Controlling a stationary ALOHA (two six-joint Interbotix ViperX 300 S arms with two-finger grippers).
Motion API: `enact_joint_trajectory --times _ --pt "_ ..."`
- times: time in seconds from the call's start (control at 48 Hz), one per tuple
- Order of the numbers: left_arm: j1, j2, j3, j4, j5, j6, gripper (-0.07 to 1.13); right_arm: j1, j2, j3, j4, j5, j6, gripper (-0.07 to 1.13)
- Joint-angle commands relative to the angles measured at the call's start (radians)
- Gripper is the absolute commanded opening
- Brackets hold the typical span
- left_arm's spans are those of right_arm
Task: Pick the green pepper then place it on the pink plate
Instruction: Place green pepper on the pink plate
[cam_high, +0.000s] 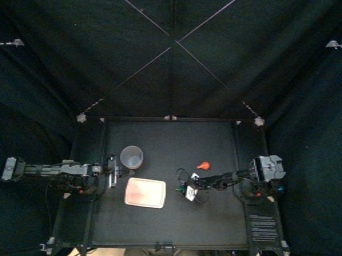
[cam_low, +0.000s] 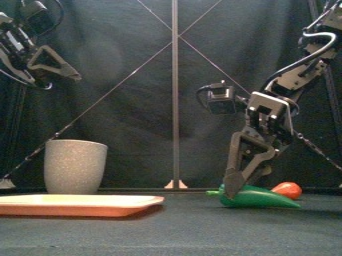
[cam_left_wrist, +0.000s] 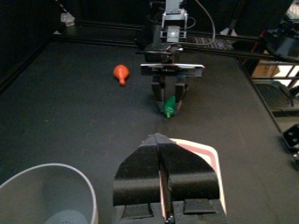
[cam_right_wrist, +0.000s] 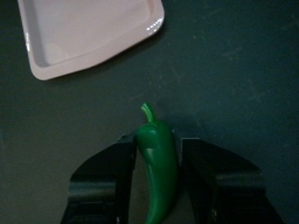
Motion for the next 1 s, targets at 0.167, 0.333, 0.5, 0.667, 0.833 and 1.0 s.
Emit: enact_joint_trajectory --times 0.167,0.333,0.5,0.667,0.833,1.0 --pt "0.002 0.003 -0.009 -0.002 -0.006 0.002 0.13 0.015 -0.025 -0.117 -0.038 0.012 -0.005 0.61" --pt "0.002 0.003 -0.009 -0.002 -0.017 0.002 0.13 0.020 -0.002 -0.249 -0.118 0.014 0.000 0.61" --pt "0.003 0.003 -0.012 0.000 -0.023 0.003 0.13 0.020 0.100 -0.407 -0.130 0.014 0.003 0.61" --pt "0.017 0.003 -0.005 -0.002 -0.025 0.000 0.13 0.017 0.219 -0.554 -0.130 0.080 0.003 0.61" --pt "0.026 0.003 -0.002 -0.002 -0.025 0.000 0.13 0.015 0.308 -0.672 -0.132 0.161 0.005 0.61" --pt "0.026 0.003 0.005 -0.002 -0.041 0.000 0.13 0.014 0.365 -0.755 -0.107 0.218 0.011 0.61"
